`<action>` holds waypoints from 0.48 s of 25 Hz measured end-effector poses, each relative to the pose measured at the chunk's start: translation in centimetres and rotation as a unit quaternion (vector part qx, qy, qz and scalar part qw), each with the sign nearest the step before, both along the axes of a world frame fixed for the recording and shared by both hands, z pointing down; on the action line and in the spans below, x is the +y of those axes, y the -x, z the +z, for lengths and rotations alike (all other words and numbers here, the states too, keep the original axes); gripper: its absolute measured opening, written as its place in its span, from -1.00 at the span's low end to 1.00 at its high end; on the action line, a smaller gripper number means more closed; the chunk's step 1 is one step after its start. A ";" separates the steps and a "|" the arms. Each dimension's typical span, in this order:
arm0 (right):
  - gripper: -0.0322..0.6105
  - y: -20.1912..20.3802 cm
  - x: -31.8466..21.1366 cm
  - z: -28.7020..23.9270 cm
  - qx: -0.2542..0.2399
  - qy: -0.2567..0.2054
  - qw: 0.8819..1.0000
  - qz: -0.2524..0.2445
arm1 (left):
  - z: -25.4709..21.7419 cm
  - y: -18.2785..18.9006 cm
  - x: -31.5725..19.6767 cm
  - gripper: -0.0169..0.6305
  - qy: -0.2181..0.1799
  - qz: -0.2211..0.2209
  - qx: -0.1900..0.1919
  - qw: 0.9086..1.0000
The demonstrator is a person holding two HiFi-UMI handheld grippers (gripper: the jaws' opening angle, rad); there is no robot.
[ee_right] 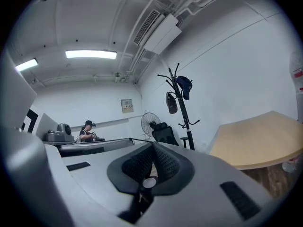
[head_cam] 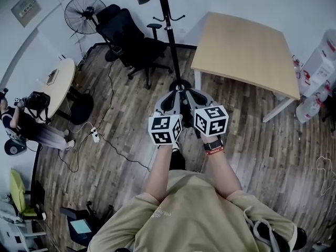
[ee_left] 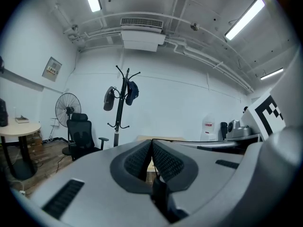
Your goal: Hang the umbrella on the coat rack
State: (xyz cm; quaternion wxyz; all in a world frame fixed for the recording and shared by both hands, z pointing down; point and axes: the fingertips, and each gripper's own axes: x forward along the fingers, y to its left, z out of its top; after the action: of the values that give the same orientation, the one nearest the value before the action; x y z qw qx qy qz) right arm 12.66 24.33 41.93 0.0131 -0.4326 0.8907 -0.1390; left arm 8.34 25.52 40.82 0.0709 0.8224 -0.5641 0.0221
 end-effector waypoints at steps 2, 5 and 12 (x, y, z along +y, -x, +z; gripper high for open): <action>-0.85 0.4 -1.3 0.2 0.000 -0.002 1.000 0.003 | 0.1 0.3 -1.5 -0.87 -0.003 0.001 0.003 1.000; -0.85 0.8 -4.1 1.0 0.004 -0.002 1.000 0.007 | 0.9 0.8 -4.4 -0.87 -0.004 0.005 0.008 1.000; -0.85 2.9 -13.3 1.9 0.026 -0.005 1.000 0.010 | 1.8 3.3 -13.5 -0.87 -0.004 0.008 0.026 1.000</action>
State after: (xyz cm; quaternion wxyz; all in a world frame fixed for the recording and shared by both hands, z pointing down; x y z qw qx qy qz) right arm 9.77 11.03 43.80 -0.0064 -0.4450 0.8870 -0.1231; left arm 5.06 12.04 42.61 0.0819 0.8276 -0.5553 -0.0007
